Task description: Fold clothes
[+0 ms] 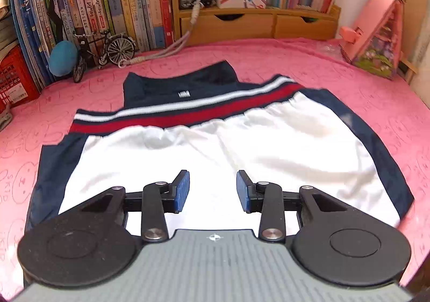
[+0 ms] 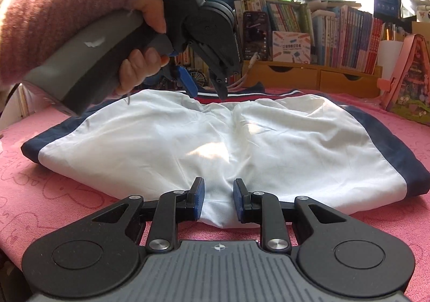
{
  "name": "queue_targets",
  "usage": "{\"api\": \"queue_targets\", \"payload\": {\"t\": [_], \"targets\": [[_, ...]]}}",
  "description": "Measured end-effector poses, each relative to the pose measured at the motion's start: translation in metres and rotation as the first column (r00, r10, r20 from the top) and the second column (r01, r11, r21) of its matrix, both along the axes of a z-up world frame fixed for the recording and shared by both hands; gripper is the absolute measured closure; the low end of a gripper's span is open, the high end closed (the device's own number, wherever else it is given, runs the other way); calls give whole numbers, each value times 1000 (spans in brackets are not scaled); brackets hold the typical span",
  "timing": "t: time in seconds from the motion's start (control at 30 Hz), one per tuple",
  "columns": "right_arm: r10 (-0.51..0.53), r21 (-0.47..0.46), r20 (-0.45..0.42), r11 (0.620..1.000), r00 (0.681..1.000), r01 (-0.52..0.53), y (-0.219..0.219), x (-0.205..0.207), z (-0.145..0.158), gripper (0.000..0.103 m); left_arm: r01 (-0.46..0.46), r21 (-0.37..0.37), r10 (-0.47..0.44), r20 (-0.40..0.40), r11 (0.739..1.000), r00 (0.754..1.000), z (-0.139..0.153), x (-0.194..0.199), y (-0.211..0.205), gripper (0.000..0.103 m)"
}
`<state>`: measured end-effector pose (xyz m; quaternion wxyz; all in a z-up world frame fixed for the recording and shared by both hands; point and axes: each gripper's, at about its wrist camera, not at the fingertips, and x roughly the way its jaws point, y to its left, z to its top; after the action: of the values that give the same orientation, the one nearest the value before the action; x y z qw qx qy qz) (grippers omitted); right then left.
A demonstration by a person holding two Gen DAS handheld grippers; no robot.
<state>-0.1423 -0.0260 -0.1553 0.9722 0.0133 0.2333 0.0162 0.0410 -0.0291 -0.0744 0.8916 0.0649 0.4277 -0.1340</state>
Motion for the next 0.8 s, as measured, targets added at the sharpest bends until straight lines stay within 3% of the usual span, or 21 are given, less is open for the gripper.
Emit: {"api": "queue_targets", "payload": {"t": [0.17,0.43,0.6,0.8], "targets": [[1,0,2,1000,1000,-1,0,1,1,78,54,45,-48,-124,998,991,-25,-16,-12,67],[7,-11,1,1000,1000,-7,1,1,-1,78,-31,87,30,14,996,999,-43,34,-23,61],[11,-19,13,1000,1000,-11,2,0,-2,78,-107,66,101,83,992,991,-49,71,-24,52],[21,-10,9,1000,1000,-21,-1,1,-2,78,-113,80,105,99,990,990,-42,86,-31,52]]}}
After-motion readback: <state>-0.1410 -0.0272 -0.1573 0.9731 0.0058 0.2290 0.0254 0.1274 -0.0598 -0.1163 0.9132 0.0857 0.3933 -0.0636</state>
